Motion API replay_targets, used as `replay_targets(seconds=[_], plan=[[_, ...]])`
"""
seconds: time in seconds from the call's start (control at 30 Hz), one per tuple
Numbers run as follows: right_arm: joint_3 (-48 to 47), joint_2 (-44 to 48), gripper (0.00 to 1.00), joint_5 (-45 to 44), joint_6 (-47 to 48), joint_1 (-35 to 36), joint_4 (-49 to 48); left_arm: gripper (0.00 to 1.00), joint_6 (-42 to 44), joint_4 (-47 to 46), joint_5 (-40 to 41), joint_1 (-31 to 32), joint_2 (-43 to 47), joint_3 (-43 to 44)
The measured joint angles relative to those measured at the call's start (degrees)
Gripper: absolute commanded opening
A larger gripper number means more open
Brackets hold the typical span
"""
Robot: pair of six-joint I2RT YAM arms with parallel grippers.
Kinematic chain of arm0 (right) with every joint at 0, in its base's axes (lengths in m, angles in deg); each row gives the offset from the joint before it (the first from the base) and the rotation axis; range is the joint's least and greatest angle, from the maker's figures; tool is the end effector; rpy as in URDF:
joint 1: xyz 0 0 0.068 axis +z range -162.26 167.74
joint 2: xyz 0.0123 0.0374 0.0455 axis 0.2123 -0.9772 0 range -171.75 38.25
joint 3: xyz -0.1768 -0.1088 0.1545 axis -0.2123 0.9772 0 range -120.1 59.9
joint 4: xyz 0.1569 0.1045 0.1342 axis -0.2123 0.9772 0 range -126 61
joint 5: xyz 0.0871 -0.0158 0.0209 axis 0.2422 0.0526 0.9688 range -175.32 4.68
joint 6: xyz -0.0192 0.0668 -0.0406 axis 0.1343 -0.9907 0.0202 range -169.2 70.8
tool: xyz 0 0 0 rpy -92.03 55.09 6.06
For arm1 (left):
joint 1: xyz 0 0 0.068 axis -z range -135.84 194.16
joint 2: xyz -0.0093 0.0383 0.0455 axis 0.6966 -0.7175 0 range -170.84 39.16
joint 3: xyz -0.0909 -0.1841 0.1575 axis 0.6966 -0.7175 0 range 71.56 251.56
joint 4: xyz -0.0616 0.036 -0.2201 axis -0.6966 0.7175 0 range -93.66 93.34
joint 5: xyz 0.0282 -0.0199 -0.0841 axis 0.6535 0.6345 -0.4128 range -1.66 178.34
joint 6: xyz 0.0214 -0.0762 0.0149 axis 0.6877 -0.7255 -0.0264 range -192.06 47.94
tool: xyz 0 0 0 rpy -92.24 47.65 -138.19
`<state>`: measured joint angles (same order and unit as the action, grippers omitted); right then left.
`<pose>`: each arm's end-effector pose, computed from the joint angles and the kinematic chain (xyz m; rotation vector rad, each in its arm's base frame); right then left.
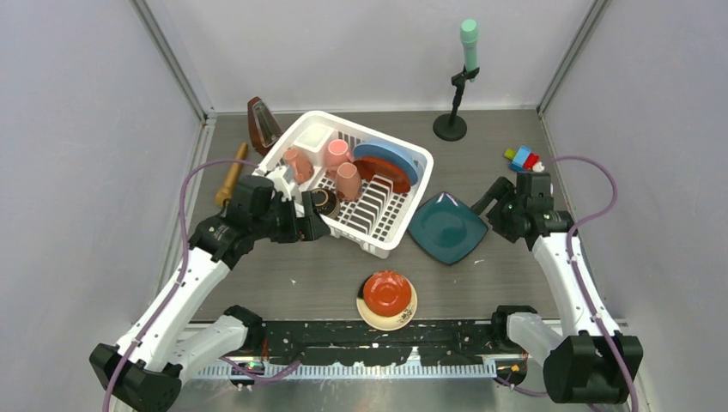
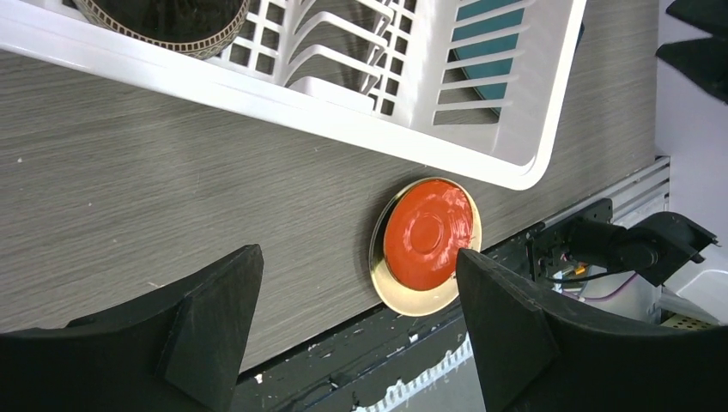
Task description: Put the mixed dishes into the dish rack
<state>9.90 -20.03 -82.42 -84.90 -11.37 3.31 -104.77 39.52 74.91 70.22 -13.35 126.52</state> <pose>0.2047 0.0068 0.2485 0.7044 2.3264 0.3545 0.1594 -0.0960 0.2880 -0.0096 2.3896 -0.7818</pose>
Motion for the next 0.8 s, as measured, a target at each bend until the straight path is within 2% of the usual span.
replay_targets(seconds=[0.17,0.4,0.57,0.8], plan=[[7.34,3.52,0.80,2.40,-4.87,-6.56,-2.23,0.87,0.50,0.35,0.44,0.00,0.13,0.00],[16.02,3.87,0.82,7.85,-6.54,-13.22,-12.35,0.88,2.25,0.55,0.09,0.00,1.79,-0.04],[19.21,-1.95,0.81,11.98,-6.78,-18.08,-18.34,0.88,3.43,0.42,-1.03,0.00,2.64,-1.05],[21.46,-8.79,0.80,16.35,-7.72,-20.09,-28.52,0.89,4.68,0.39,-1.66,0.00,2.64,-1.42]])
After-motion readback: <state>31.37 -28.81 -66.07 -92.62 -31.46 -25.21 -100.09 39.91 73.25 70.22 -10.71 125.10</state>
